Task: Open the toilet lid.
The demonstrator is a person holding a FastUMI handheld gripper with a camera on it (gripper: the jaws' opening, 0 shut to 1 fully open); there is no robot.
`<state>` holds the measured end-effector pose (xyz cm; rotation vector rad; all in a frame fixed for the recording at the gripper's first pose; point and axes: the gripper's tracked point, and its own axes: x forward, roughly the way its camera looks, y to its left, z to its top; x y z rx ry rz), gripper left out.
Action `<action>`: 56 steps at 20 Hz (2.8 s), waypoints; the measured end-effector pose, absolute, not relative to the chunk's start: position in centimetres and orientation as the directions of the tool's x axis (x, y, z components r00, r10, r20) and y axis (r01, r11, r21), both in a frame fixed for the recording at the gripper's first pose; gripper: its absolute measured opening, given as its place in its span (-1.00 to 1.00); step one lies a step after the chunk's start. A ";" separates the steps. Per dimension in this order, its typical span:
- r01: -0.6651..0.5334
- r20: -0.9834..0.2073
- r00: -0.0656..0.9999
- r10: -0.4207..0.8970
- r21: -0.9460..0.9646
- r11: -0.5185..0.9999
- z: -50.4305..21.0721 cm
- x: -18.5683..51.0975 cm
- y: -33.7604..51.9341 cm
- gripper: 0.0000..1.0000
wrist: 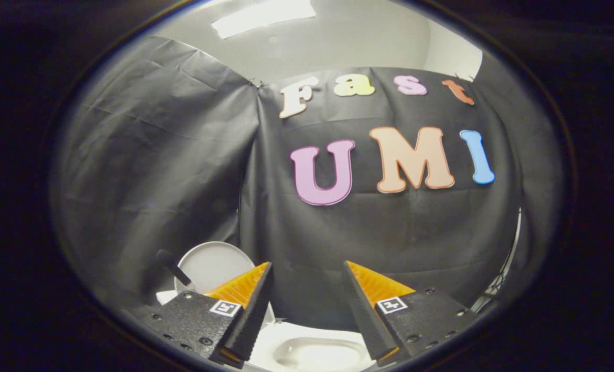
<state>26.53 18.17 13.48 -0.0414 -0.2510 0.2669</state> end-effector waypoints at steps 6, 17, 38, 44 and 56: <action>-0.248 0.347 0.900 0.264 -0.092 0.964 10.2 22.6 11.1 0.70; -0.140 0.154 0.978 0.143 -0.034 0.990 -0.9 13.5 1.7 0.78; 0.001 -0.021 1.000 0.000 0.079 0.997 -7.5 9.3 -3.8 0.88; 0.033 -0.046 0.999 -0.026 0.145 0.989 -8.4 8.7 -5.5 0.89; 0.019 0.018 1.000 -0.022 0.127 0.992 -4.6 10.4 -7.3 0.88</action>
